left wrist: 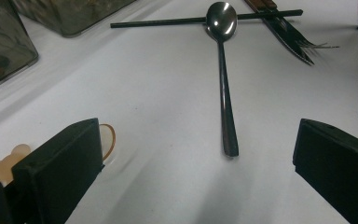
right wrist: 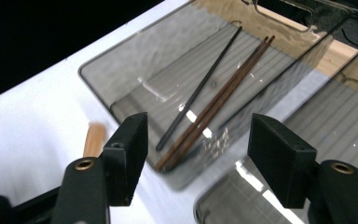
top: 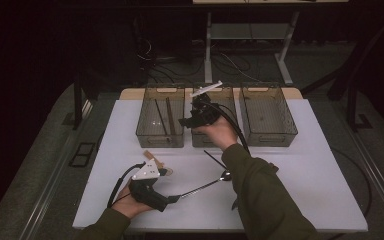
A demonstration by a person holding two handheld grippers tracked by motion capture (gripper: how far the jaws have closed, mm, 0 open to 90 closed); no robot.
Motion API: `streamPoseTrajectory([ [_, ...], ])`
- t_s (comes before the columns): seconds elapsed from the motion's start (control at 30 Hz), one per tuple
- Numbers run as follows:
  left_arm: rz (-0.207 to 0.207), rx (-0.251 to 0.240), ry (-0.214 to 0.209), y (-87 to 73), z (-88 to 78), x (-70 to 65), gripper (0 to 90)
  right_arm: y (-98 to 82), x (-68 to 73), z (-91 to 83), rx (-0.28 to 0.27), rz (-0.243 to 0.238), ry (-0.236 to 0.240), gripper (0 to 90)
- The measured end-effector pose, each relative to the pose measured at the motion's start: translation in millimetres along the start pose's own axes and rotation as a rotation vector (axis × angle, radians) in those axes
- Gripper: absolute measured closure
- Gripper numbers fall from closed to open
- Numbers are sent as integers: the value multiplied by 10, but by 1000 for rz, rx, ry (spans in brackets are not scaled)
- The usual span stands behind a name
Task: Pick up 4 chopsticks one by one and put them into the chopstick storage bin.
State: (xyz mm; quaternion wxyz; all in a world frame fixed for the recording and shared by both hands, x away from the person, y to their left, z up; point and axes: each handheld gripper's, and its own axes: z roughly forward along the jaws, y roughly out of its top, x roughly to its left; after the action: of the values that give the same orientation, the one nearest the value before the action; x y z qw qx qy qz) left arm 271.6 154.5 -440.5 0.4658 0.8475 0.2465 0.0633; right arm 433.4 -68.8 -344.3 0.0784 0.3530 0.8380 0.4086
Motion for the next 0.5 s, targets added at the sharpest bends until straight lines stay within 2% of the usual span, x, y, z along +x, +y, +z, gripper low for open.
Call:
streamPoseTrajectory([
  [0.07, 9, 2, -1, -2, -4, 8, 1, -60, -17, -68, -5, -5, 2, 359],
  [0.23, -13, -5, 3, -4, -2, -3, 0, -215, -60, -217, -15, -2, 10, 348],
  [0.47, 2, 5, 4, -2, -15, 11, 0, -425, -100, -356, -22, -8, 16, 331],
  [0.5, -8, -2, 4, -3, -9, 7, 0, -454, -98, -381, -22, 3, 20, 329],
])
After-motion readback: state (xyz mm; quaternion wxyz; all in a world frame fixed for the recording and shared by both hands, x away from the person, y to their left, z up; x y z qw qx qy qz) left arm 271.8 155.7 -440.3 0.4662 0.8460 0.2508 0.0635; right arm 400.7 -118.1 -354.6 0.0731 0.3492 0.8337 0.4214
